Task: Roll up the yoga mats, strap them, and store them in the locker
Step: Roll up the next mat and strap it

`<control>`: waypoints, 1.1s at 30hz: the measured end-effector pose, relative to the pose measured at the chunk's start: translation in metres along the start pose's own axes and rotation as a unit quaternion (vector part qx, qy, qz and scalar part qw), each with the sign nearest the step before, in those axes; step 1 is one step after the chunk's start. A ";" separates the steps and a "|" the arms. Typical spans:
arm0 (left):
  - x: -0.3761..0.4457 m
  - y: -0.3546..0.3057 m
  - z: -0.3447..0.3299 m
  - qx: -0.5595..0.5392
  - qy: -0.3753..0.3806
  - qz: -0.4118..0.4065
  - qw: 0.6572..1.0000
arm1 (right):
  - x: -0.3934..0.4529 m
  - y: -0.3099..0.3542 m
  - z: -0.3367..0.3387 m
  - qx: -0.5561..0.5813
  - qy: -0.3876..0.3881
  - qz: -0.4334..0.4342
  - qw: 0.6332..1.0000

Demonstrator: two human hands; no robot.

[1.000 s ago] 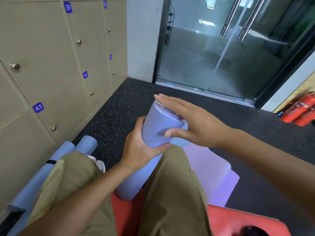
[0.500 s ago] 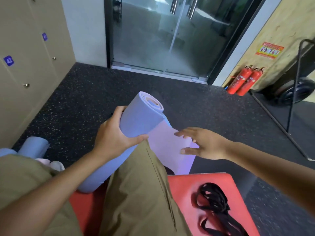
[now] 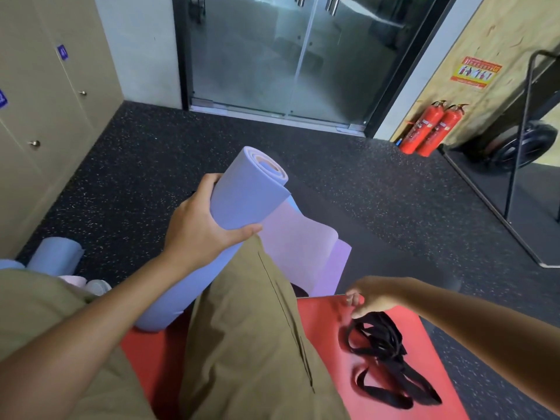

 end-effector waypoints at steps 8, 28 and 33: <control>0.000 0.000 -0.001 0.009 -0.003 -0.001 1.000 | 0.013 -0.011 -0.011 -0.031 0.054 -0.006 0.998; 0.002 -0.001 -0.006 0.005 0.007 0.004 1.000 | 0.012 -0.031 -0.042 -0.005 0.191 -0.021 0.981; 0.001 -0.002 -0.007 0.010 0.011 0.002 1.000 | 0.008 -0.032 -0.024 0.020 0.152 -0.008 0.988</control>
Point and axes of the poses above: each hand's wrist, its own x-axis towards the middle knuckle, its own z-axis out of the back of the hand, y = z × x, the point moved 5 cm from there along x, towards the middle knuckle, and after that the axes turned 12 degrees about -z, right-handed, at the moved point
